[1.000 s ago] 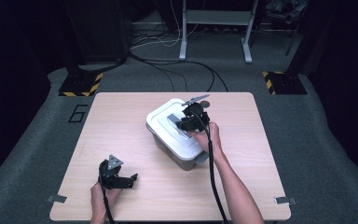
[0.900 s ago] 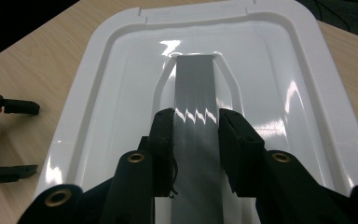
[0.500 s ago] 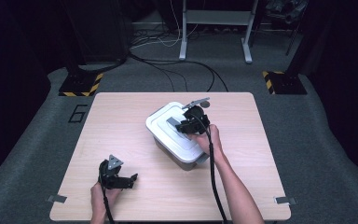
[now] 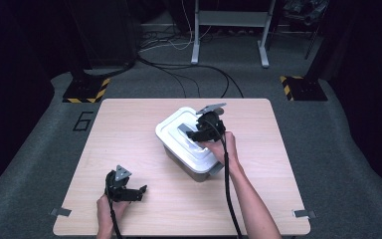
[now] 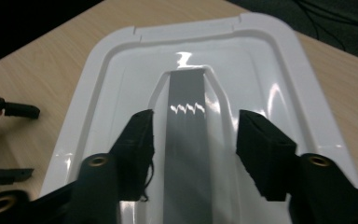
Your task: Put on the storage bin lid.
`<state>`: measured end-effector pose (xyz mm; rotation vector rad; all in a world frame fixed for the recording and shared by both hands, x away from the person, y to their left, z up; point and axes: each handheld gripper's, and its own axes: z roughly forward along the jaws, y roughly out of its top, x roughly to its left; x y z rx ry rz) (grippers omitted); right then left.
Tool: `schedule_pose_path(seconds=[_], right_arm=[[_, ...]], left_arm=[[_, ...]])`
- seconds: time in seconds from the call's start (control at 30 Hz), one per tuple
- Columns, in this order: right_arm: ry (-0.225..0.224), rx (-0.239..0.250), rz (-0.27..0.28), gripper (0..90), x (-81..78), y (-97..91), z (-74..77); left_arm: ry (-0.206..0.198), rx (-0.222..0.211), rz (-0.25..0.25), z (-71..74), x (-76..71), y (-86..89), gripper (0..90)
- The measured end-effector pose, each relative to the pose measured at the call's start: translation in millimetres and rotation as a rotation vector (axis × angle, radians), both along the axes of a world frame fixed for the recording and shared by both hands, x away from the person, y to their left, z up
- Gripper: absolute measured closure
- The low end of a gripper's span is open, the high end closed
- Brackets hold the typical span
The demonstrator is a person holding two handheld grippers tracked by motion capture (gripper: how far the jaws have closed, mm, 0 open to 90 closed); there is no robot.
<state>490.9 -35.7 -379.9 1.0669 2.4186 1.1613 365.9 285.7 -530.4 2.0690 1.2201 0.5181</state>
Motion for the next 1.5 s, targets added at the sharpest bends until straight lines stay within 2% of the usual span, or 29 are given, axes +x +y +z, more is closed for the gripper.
schedule_pose_path(seconds=[0.07,0.2,0.37,0.57,0.77,0.93,1.13,1.3,1.43,1.5], right_arm=[[-0.006,0.036,-0.006,33.2,-3.4,-7.0,5.2],[-0.032,0.044,-0.03,15.4,-12.8,-21.1,12.7],[-0.077,0.056,-0.06,9.0,-32.7,-49.2,17.2],[-0.105,0.046,-0.104,6.2,-57.5,-83.3,7.5],[-0.113,0.055,-0.151,5.6,-83.1,-115.5,-12.1],[-0.107,0.038,-0.194,5.6,-100.5,-137.0,-34.4],[-0.062,0.019,-0.233,5.4,-113.1,-153.4,-68.7],[-0.014,0.012,-0.274,4.8,-122.9,-165.8,-107.3],[0.018,-0.002,-0.313,4.3,-128.8,-174.2,-129.5],[0.024,-0.013,-0.33,4.8,-130.6,-177.8,-135.8]], left_arm=[[0.0,0.0,0.0,0.0,0.0,0.0,1.6],[0.0,0.0,0.0,0.0,0.0,0.0,1.6],[0.0,0.0,0.0,0.0,0.0,-0.1,1.6],[0.0,0.0,0.001,0.0,0.0,-0.1,1.6],[0.0,0.0,0.001,0.0,0.0,-0.1,1.6],[0.0,0.0,0.001,0.0,0.0,-0.1,1.6],[0.0,0.0,0.001,0.0,0.0,-0.1,1.7],[0.0,0.0,0.001,0.0,0.0,-0.1,1.7],[-0.001,0.0,0.001,0.0,0.0,-0.1,1.7],[-0.001,0.0,0.001,0.0,0.0,-0.1,1.7]])
